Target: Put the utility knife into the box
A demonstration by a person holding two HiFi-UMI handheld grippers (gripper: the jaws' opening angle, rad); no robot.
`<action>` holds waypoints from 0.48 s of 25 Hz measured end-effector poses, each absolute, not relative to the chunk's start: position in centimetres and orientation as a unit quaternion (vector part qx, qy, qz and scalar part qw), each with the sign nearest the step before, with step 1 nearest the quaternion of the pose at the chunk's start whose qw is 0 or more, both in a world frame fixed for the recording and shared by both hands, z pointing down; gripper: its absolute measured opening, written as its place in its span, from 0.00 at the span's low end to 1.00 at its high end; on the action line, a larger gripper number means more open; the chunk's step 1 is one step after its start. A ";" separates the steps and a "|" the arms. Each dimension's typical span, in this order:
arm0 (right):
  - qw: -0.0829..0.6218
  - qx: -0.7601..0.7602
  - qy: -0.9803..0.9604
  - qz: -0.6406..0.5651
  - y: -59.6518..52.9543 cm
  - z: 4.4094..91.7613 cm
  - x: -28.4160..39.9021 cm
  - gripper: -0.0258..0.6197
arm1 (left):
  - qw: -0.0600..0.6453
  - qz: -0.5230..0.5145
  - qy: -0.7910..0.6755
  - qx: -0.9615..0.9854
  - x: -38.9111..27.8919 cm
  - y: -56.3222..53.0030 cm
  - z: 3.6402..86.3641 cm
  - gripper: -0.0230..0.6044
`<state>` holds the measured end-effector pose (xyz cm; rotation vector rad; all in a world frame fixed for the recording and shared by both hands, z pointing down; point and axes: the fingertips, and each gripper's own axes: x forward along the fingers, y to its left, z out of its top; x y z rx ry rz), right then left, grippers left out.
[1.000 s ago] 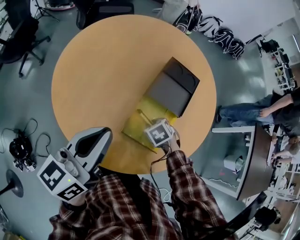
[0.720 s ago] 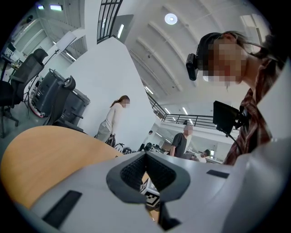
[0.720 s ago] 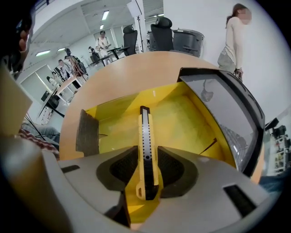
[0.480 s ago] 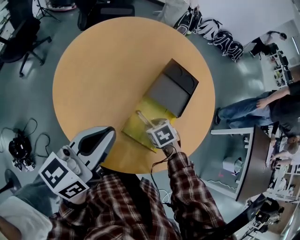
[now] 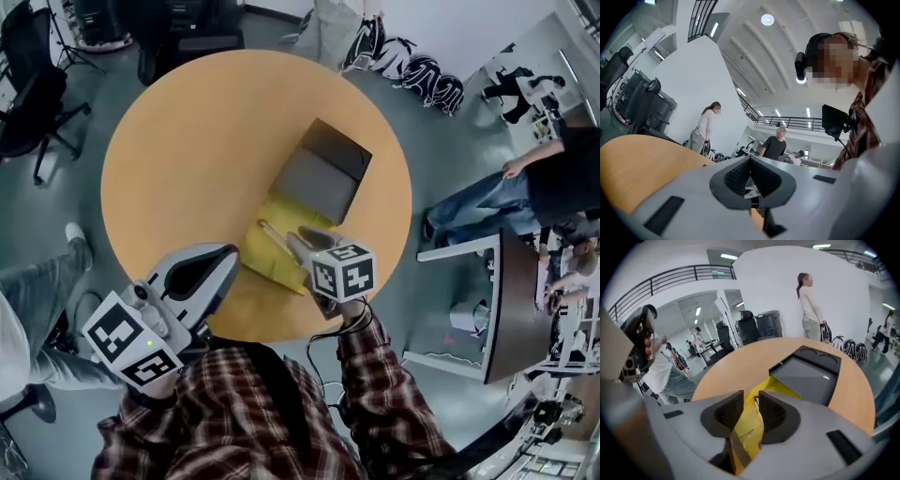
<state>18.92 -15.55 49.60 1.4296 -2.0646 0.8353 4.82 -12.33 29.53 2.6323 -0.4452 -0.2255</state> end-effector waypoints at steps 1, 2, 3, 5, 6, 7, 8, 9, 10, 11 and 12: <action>0.225 0.531 -0.762 0.294 -15.0 47.9 19.0 0.20 | 0.223 -0.082 -0.153 0.959 5.5 -11.7 29.1 0.05; 0.206 0.537 -0.768 0.281 -14.4 46.2 19.0 0.16 | 0.219 -0.083 -0.146 0.961 6.2 -11.1 28.7 0.05; 0.186 0.543 -0.774 0.268 -13.7 44.4 19.2 0.15 | 0.214 -0.083 -0.140 0.963 6.9 -10.5 28.3 0.05; 0.146 0.558 -0.781 0.238 -12.2 40.6 19.6 0.12 | 0.205 -0.083 -0.124 0.967 8.5 -9.4 27.4 0.05; 0.126 0.567 -0.783 0.222 -11.6 38.7 19.7 0.10 | 0.199 -0.082 -0.113 0.970 9.2 -9.0 27.0 0.05; 0.108 0.577 -0.784 0.205 -10.9 36.8 19.8 0.09 | 0.195 -0.082 -0.102 0.972 9.8 -8.7 26.5 0.05; 0.091 0.585 -0.784 0.188 -10.2 35.2 19.8 0.08 | 0.190 -0.082 -0.092 0.974 10.3 -8.4 26.2 0.05; 0.076 0.592 -0.783 0.173 -9.5 33.6 19.8 0.07 | 0.187 -0.082 -0.082 0.975 10.7 -8.2 25.9 0.05; 0.062 0.599 -0.782 0.159 -8.7 32.3 19.7 0.06 | 0.184 -0.082 -0.074 0.977 11.0 -7.9 25.7 0.05; 0.051 0.605 -0.781 0.147 -7.9 31.0 19.6 0.06 | 0.182 -0.082 -0.068 0.978 11.3 -7.6 25.5 0.05; 0.042 0.609 -0.780 0.137 -7.1 29.9 19.6 0.06 | 0.180 -0.082 -0.062 0.978 11.6 -7.3 25.3 0.05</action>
